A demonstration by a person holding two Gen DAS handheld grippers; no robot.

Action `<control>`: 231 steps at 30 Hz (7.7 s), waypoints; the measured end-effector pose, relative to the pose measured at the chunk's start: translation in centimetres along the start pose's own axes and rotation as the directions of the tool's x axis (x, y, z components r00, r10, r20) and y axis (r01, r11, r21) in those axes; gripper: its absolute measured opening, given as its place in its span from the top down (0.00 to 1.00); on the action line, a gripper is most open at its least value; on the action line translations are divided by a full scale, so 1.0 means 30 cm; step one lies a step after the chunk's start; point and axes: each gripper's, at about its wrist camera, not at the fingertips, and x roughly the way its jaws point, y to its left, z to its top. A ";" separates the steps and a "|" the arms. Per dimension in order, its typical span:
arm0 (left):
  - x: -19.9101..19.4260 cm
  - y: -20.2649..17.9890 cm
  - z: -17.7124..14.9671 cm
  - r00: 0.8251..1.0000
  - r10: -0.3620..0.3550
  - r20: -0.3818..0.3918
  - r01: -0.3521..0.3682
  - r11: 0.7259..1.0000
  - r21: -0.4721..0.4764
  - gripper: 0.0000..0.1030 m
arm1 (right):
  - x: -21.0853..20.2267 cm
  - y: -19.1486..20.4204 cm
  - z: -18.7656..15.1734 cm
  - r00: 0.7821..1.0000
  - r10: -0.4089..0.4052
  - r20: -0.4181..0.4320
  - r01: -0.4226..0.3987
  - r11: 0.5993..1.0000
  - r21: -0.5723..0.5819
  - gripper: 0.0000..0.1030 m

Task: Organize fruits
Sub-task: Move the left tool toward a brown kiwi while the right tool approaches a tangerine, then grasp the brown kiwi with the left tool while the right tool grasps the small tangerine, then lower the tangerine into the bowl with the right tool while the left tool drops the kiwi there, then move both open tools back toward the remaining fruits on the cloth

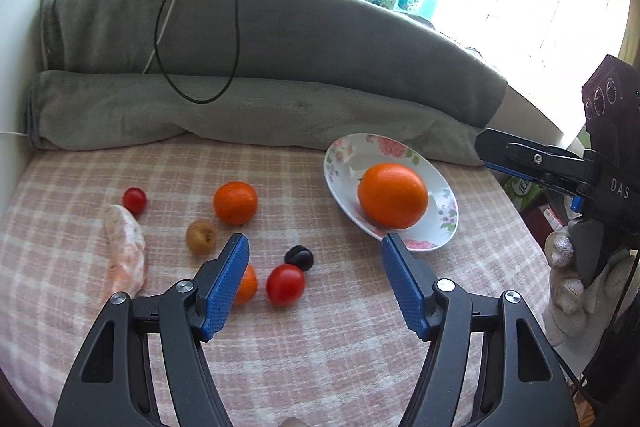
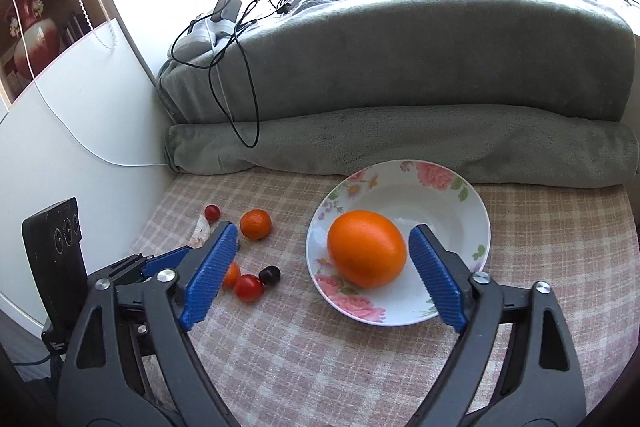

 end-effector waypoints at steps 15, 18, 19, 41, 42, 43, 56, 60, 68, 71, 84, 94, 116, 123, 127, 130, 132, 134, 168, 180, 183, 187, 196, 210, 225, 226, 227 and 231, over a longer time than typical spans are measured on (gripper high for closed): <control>-0.098 0.279 -0.037 0.987 0.159 0.003 -0.158 0.982 -0.108 0.33 | 0.077 0.139 0.014 0.999 0.007 -0.038 -0.012 0.991 -0.130 0.09; -0.122 0.326 -0.045 0.984 0.179 0.010 -0.176 0.976 -0.131 0.33 | 0.103 0.160 0.015 0.998 0.014 -0.057 -0.022 0.990 -0.141 0.09; -0.129 0.340 -0.048 0.982 0.186 0.011 -0.183 0.974 -0.136 0.33 | 0.112 0.167 0.013 0.998 0.015 -0.064 -0.024 0.989 -0.145 0.09; -0.125 0.434 -0.167 0.986 0.162 -0.040 -0.167 0.964 -0.209 0.46 | 0.308 0.327 -0.065 0.968 0.081 -0.238 -0.145 0.953 -0.264 0.14; -0.119 0.429 -0.173 0.987 0.156 -0.045 -0.162 0.964 -0.209 0.47 | 0.320 0.335 -0.071 0.965 0.081 -0.249 -0.150 0.950 -0.274 0.15; -0.114 0.424 -0.179 0.987 0.151 -0.050 -0.158 0.965 -0.207 0.49 | 0.329 0.342 -0.079 0.963 0.079 -0.257 -0.153 0.947 -0.283 0.15; -0.066 0.391 -0.222 0.987 0.125 -0.098 -0.143 0.967 -0.209 0.57 | 0.438 0.427 -0.172 0.932 0.039 -0.359 -0.187 0.903 -0.388 0.30; -0.055 0.386 -0.224 0.987 0.123 -0.102 -0.142 0.968 -0.208 0.57 | 0.468 0.433 -0.187 0.924 0.030 -0.382 -0.192 0.898 -0.395 0.35; -0.033 0.374 -0.212 0.987 0.125 -0.102 -0.144 0.966 -0.213 0.64 | 0.506 0.434 -0.192 0.915 0.024 -0.403 -0.192 0.904 -0.382 0.46; -0.018 0.361 -0.199 0.986 0.131 -0.103 -0.150 0.967 -0.207 0.66 | 0.516 0.432 -0.188 0.913 0.029 -0.408 -0.195 0.907 -0.372 0.47; -0.002 0.371 -0.200 0.984 0.140 -0.106 -0.160 0.963 -0.216 0.74 | 0.543 0.446 -0.188 0.907 0.016 -0.420 -0.192 0.905 -0.380 0.56; -0.040 0.378 -0.216 0.986 0.139 -0.088 -0.155 0.963 -0.221 0.74 | 0.535 0.438 -0.183 0.908 0.037 -0.418 -0.197 0.917 -0.347 0.62; -0.081 0.221 -0.111 0.998 0.064 0.001 -0.063 0.991 -0.121 0.74 | 0.237 0.199 0.020 0.975 0.080 -0.209 -0.121 0.974 -0.194 0.62; -0.010 0.114 -0.044 1.000 0.010 0.009 -0.009 0.998 -0.068 0.74 | 0.158 0.043 0.054 0.988 0.033 -0.149 -0.051 0.992 -0.118 0.62; 0.029 0.057 -0.018 1.000 -0.020 0.006 0.020 0.999 -0.038 0.74 | 0.131 -0.037 0.062 0.991 0.001 -0.132 -0.013 0.996 -0.088 0.62; 0.056 0.026 0.006 0.999 -0.037 0.003 0.037 0.999 -0.018 0.74 | 0.113 -0.091 0.056 0.991 -0.020 -0.130 0.011 0.998 -0.068 0.62; 0.081 -0.002 0.028 0.999 -0.047 0.002 0.047 0.999 -0.006 0.74 | 0.105 -0.126 0.050 0.991 -0.030 -0.129 0.023 0.998 -0.053 0.62; 0.106 -0.026 0.051 0.998 -0.055 0.000 0.055 0.998 0.006 0.74 | 0.100 -0.153 0.041 0.990 -0.038 -0.133 0.032 0.999 -0.042 0.62; 0.322 -0.264 0.213 0.995 -0.089 -0.051 0.094 0.990 0.107 0.70 | 0.098 -0.282 -0.054 0.986 -0.028 -0.166 0.025 1.000 -0.016 0.61; 0.272 -0.251 0.219 0.996 -0.083 -0.023 0.085 0.992 0.098 0.40 | 0.056 -0.254 -0.048 0.993 -0.059 -0.105 0.056 0.998 -0.038 0.15; 0.254 -0.242 0.220 0.997 -0.076 -0.016 0.077 0.992 0.095 0.33 | 0.049 -0.244 -0.044 0.993 -0.065 -0.096 0.061 0.997 -0.043 0.12; 0.230 -0.224 0.217 0.997 -0.071 -0.010 0.071 0.993 0.092 0.33 | 0.042 -0.222 -0.039 0.994 -0.074 -0.084 0.070 0.996 -0.051 0.10; 0.154 -0.131 0.217 0.999 -0.047 0.022 0.046 0.996 0.073 0.32 | 0.026 -0.128 -0.044 0.997 -0.054 -0.061 0.049 0.995 -0.084 0.10; 0.043 0.059 0.190 0.998 0.030 0.049 -0.031 0.999 0.016 0.32 | 0.026 0.081 -0.059 0.997 0.007 -0.076 -0.022 0.980 -0.197 0.10; 0.001 0.250 0.101 0.995 0.102 0.009 -0.101 0.994 -0.036 0.33 | 0.157 0.240 -0.153 0.972 0.087 -0.217 -0.137 0.963 -0.231 0.10; 0.004 0.259 0.093 0.995 0.102 0.004 -0.102 0.994 -0.038 0.33 | 0.168 0.248 -0.161 0.971 0.087 -0.225 -0.139 0.963 -0.231 0.10; 0.007 0.267 0.086 0.995 0.102 -0.003 -0.102 0.994 -0.040 0.33 | 0.179 0.257 -0.169 0.968 0.086 -0.234 -0.142 0.962 -0.232 0.10; 0.027 0.294 0.063 0.995 0.091 -0.027 -0.093 0.994 -0.054 0.37 | 0.231 0.284 -0.201 0.953 0.102 -0.285 -0.167 0.962 -0.217 0.21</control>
